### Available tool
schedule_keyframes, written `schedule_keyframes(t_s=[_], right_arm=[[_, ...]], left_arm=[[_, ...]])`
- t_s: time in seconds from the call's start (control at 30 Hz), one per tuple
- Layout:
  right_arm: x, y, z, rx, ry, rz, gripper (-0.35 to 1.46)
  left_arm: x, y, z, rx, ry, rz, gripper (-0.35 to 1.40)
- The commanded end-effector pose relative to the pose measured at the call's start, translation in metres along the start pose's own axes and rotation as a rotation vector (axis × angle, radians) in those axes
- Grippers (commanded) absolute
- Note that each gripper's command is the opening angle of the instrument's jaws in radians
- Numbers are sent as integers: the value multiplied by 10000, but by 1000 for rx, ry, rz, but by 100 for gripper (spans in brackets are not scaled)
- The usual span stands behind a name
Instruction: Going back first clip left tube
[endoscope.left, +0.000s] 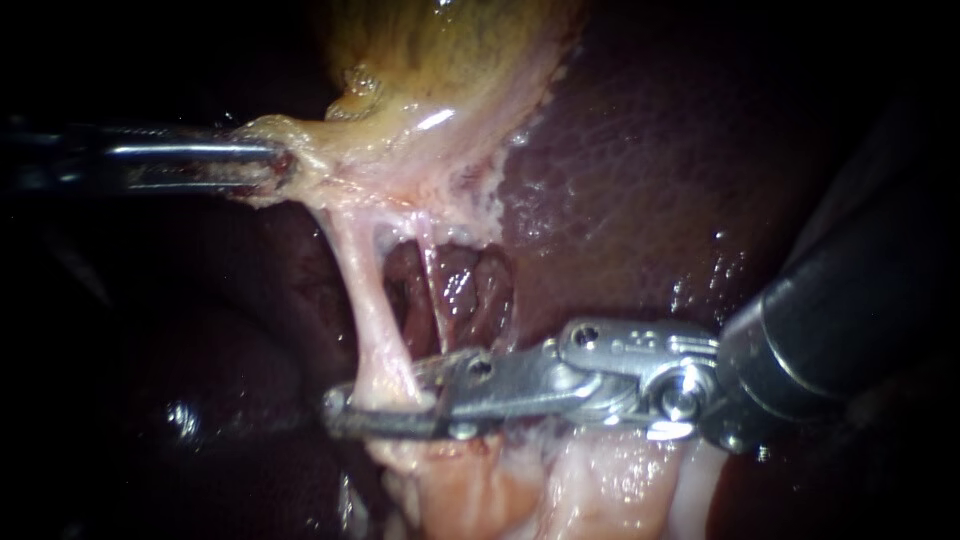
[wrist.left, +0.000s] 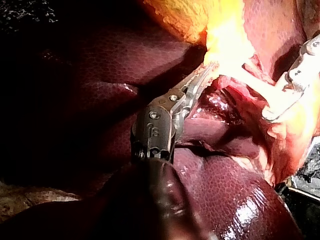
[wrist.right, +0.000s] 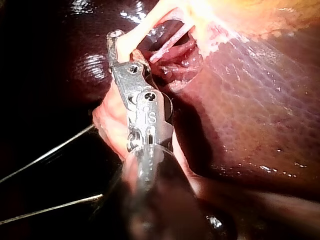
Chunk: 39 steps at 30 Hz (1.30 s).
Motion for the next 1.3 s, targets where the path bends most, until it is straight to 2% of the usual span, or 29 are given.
schedule_keyframes(t_s=[0.03, 0.13, 0.17, 0.27, 0.3, 0.37, 0.63, 0.8, 0.9, 1.0, 1.2, 1.3], right_arm=[[0, 0, 0, -1, 0, 1, -35], [0, -1, 0, 0, 0, 1, -35], [0, -1, 0, 1, 6, 1, -30], [-1, 1, 1, -11, 49, -37, 24], [-1, 3, 2, -29, 57, -37, 35], [0, 6, 4, -62, 66, -42, 45], [0, 29, 2, -177, 89, -177, 50], [5, 40, -18, -234, 92, -245, 50], [8, 41, -33, -254, 92, -266, 50], [6, 39, -55, -264, 90, -290, 50], [-12, 13, -115, -263, 81, -354, 50], [-16, 4, -140, -273, 77, -380, 49]], left_arm=[[0, 0, 0, 0, 0, 0, -35], [0, 1, -1, 1, 0, 0, -35], [0, 1, -1, 1, 0, 0, -35], [0, 2, -1, 1, 0, 0, -35], [0, 2, -1, 1, 0, 0, -35], [0, 2, -1, 1, 0, 0, -35], [1, 2, 0, 1, 0, -1, -35], [1, 2, 0, 1, 0, -1, -35], [1, 2, 0, 1, 0, -1, -35], [1, 3, 0, 1, 0, -1, -35], [1, 3, -1, 1, 0, 0, -35], [1, 3, -1, 1, 0, -1, -35]])
